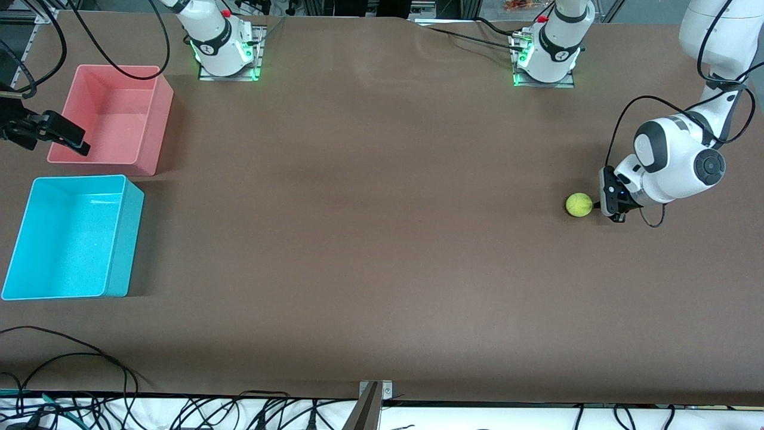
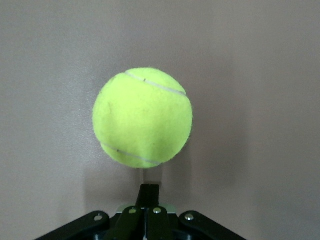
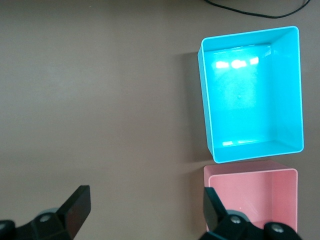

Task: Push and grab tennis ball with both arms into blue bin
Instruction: 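Push the ball toward the bins with the left gripper while the right gripper lowers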

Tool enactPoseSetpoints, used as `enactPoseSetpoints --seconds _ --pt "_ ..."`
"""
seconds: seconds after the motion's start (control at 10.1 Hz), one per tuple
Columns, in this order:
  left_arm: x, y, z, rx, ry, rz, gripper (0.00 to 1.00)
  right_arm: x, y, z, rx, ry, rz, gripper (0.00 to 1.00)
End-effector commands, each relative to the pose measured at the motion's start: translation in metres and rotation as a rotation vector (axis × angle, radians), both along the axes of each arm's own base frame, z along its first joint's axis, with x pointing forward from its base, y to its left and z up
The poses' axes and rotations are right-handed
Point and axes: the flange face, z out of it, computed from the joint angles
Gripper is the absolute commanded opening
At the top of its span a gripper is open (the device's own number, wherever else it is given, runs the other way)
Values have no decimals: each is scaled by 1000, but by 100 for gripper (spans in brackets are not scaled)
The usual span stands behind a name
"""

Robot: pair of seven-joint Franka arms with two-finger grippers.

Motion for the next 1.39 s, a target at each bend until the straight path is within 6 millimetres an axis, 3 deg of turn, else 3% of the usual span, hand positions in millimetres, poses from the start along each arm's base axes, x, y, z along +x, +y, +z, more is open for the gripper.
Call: enactPoseSetpoints --seconds 0.0,0.2,0.3,0.5,0.59,1.29 --pt "-1 -10 -1 -15 -10 39 0 2 -1 6 14 -11 -14 100" --pt "4 -31 1 -21 -10 62 0 2 -2 7 16 -12 -15 100" --pt "8 -50 1 -28 -6 86 0 2 -2 7 14 -12 -15 100" --pt "15 -133 3 -31 15 193 0 2 -2 6 16 -11 -15 100" --pt "16 -154 5 -25 16 209 0 2 -2 7 16 -12 -14 100" --pt "16 -153 7 -25 11 210 0 2 -2 7 14 -12 -14 100"
